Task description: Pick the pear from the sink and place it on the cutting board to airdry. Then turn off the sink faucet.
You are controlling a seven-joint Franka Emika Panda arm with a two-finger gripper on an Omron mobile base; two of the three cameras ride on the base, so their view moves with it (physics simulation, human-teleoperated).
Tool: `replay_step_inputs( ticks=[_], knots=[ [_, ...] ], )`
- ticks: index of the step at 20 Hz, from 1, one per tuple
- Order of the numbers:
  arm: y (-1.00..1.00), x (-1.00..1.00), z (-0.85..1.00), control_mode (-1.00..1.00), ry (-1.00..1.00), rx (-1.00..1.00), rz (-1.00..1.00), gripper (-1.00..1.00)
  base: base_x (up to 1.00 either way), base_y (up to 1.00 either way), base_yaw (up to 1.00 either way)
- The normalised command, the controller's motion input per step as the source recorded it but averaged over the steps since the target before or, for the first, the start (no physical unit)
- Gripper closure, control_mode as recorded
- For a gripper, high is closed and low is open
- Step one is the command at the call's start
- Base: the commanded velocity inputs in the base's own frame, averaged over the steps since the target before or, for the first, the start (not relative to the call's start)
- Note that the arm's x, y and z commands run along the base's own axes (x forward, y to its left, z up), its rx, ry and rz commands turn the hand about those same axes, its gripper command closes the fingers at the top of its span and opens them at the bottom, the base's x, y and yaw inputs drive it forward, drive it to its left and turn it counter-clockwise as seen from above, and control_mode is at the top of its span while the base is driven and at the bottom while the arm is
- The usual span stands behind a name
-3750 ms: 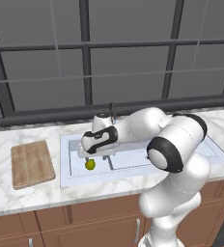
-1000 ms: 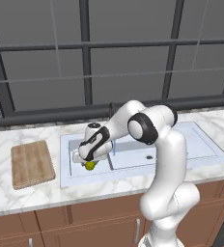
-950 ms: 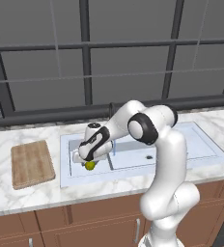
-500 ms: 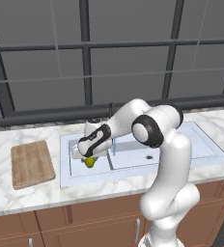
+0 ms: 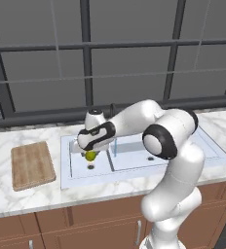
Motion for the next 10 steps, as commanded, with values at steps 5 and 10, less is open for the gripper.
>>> replay_step_inputs(
  ticks=[5,10],
  knots=[
    [-0.02,-0.34,0.66,-1.0,0.0,0.02,0.0,1.0,0.0,0.0,0.0],
    [-0.01,-0.46,0.6,-1.0,0.0,0.01,0.0,1.0,0.0,0.0,0.0]
  ],
)
